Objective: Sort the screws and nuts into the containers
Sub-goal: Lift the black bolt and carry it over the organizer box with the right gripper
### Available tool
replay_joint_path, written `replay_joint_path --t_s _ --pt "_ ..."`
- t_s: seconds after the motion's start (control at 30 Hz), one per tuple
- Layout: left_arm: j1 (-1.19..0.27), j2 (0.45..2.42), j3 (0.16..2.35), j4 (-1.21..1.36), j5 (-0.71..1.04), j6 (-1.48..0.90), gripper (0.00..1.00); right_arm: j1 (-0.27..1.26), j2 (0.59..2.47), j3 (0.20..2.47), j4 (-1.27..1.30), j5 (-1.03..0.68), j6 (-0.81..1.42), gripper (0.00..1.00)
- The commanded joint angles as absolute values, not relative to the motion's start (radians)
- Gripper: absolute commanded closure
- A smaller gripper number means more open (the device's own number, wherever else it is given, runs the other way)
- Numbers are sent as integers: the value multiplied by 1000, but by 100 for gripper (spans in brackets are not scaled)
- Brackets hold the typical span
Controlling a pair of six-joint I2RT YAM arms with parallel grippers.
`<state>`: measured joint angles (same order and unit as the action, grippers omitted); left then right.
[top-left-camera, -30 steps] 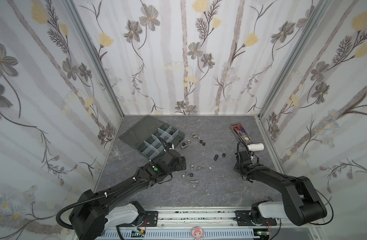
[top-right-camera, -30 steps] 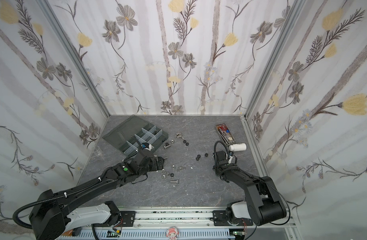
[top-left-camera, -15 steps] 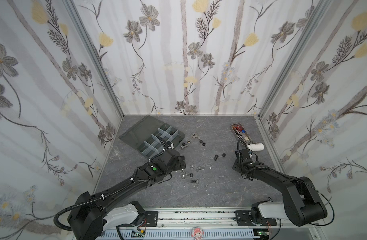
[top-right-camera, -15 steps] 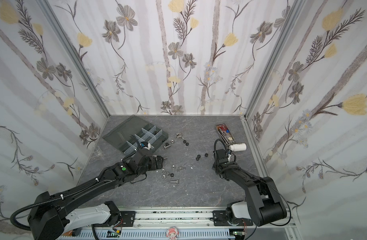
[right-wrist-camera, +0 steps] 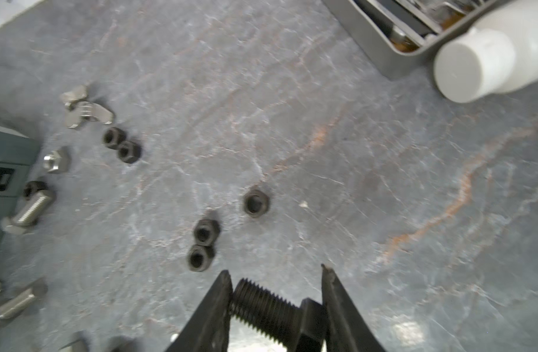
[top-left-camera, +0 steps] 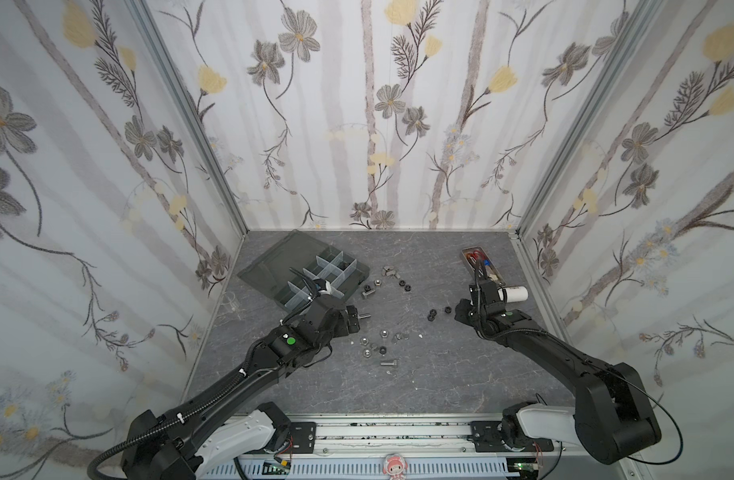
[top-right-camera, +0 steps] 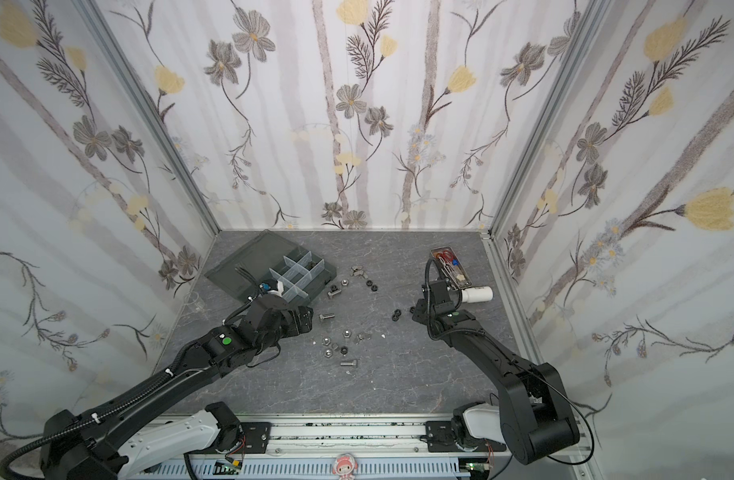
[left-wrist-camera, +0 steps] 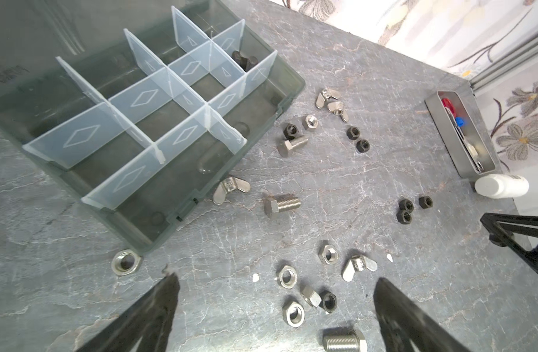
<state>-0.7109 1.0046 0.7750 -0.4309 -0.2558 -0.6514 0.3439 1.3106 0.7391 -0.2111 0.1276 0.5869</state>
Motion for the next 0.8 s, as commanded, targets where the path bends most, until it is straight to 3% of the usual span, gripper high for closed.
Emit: replay_joint_path --t_s 0.0,0.77 --pt "-686 978 777 -477 -278 -654 0 384 1347 827 -154 88 565 69" --pt "-641 866 832 -673 -296 -695 0 593 1897 1395 91 -203 554 71"
